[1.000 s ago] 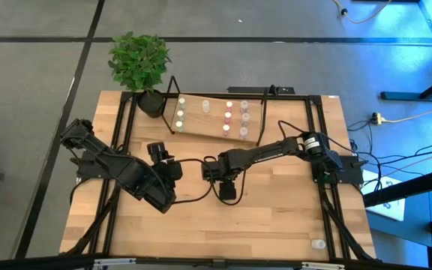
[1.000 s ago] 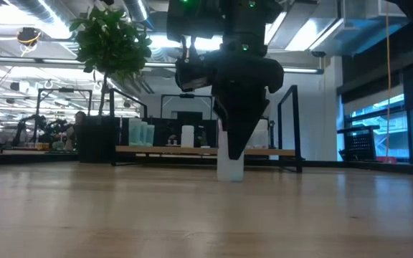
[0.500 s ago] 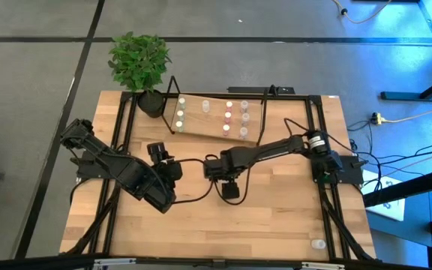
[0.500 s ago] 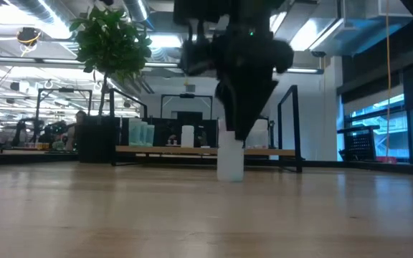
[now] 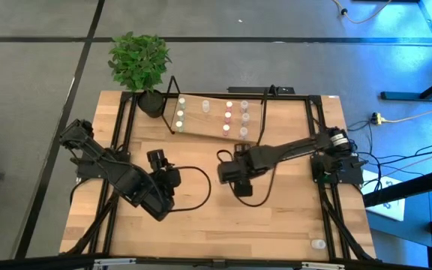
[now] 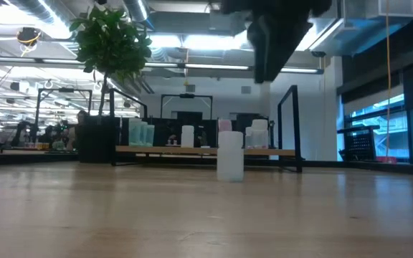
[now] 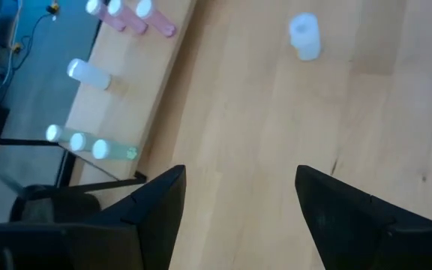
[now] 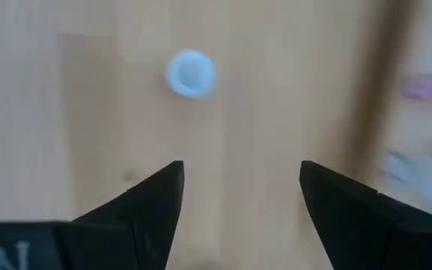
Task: Pick and place medicine bottles onto shelf by color
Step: Put the top white medicine bottle on the shelf aligned with the other white medicine bottle
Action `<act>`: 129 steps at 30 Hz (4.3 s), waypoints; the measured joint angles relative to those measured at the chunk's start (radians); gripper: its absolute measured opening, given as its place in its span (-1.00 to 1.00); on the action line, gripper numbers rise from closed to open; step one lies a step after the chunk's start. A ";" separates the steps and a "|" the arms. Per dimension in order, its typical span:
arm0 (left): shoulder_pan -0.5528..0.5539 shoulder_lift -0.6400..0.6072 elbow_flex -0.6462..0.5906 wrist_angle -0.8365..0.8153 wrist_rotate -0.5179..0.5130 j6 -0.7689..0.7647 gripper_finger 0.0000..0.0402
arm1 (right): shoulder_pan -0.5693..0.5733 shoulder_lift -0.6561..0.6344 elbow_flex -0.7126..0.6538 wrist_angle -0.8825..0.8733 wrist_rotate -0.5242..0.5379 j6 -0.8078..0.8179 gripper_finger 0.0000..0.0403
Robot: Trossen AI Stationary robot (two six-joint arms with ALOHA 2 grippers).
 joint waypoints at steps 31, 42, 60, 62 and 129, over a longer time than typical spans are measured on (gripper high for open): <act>0.292 0.000 -0.550 1.229 0.238 0.476 0.22 | 0.253 -0.285 -0.001 -0.183 0.288 0.167 0.33; 0.339 0.004 -0.648 1.388 0.337 0.521 0.22 | 0.256 -0.285 -0.001 -0.166 0.286 0.172 0.33; 0.390 0.078 -0.827 1.819 0.412 0.531 0.22 | 0.256 -0.285 -0.001 -0.059 0.288 0.152 0.33; 0.390 0.107 -0.825 1.865 0.411 0.554 0.22 | 0.256 -0.285 -0.002 -0.056 0.289 0.141 0.33; 0.466 0.303 -0.824 2.170 0.516 0.659 0.22 | 0.255 -0.285 -0.002 -0.036 0.289 0.143 0.33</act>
